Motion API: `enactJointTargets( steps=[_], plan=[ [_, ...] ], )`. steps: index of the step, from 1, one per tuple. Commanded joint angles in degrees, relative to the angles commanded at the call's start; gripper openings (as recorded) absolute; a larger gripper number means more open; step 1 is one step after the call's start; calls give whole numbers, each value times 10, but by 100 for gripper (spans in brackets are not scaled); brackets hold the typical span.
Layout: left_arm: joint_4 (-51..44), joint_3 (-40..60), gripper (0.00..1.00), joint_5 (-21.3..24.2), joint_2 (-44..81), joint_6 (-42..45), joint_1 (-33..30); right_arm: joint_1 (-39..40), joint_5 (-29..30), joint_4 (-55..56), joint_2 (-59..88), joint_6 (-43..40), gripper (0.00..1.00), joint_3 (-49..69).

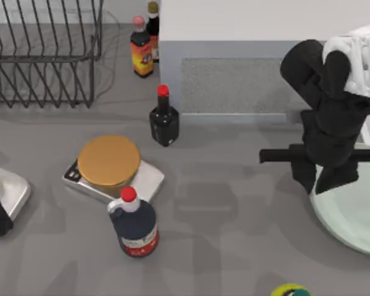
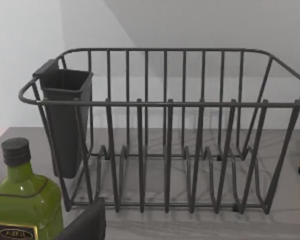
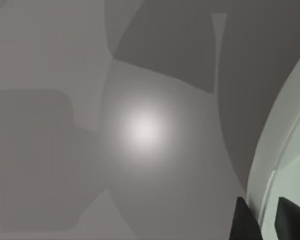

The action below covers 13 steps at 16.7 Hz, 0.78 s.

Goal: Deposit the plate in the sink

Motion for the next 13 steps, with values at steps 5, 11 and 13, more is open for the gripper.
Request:
enactJointTargets(
  steps=[5,11,13],
  plan=[
    [0,0,100,0,0,0,0,-15,0,-240,-10,-1,0,190],
    [0,0,100,0,0,0,0,-2,0,-407,16,2,0,461],
    [0,0,100,0,0,0,0,7,0,-422,28,4,0,512]
  ],
)
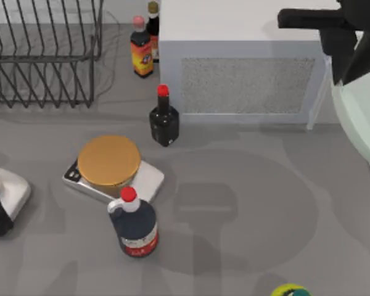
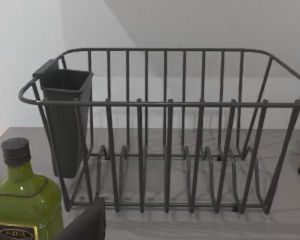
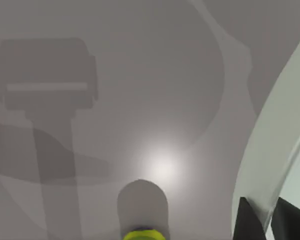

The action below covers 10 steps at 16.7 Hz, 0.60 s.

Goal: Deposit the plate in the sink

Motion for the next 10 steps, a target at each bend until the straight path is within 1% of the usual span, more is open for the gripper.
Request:
enactJointTargets(
  steps=[3,8,10],
  plan=[
    [0,0,100,0,0,0,0,7,1,-3,13,1,0,33],
    [0,0,100,0,0,0,0,4,1,-2,10,2,0,33],
    [0,0,100,0,0,0,0,-6,6,-5,7,-6,0,51]
  ],
)
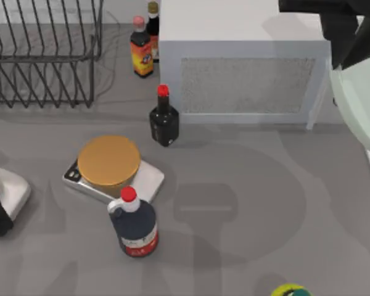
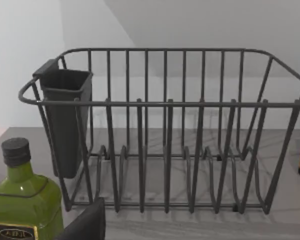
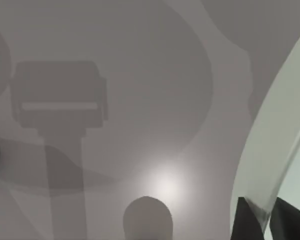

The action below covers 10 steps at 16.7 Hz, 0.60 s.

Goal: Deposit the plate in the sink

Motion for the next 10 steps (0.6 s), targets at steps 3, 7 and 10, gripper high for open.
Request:
enactJointTargets(
  steps=[3,7,10],
  plan=[
    [0,0,100,0,0,0,0,-35,15,-6,17,-30,0,69],
    [0,0,100,0,0,0,0,-118,29,-8,117,-103,0,218],
    [0,0,100,0,0,0,0,-203,30,-6,238,-175,0,305]
  ],
)
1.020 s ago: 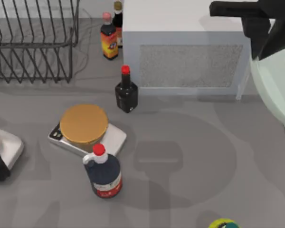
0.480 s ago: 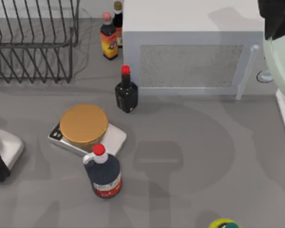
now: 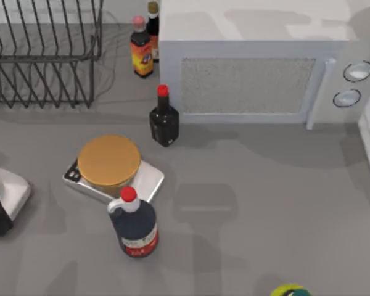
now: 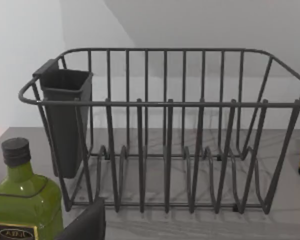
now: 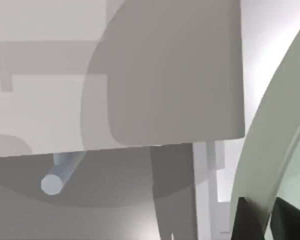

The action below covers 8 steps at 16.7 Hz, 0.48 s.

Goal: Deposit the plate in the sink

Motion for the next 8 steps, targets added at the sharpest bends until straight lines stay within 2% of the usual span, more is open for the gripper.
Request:
enactJointTargets(
  steps=[4,8],
  plan=[
    [0,0,100,0,0,0,0,-76,-20,7,137,-91,0,38],
    [0,0,100,0,0,0,0,-93,-36,12,181,-129,0,31]
  ],
)
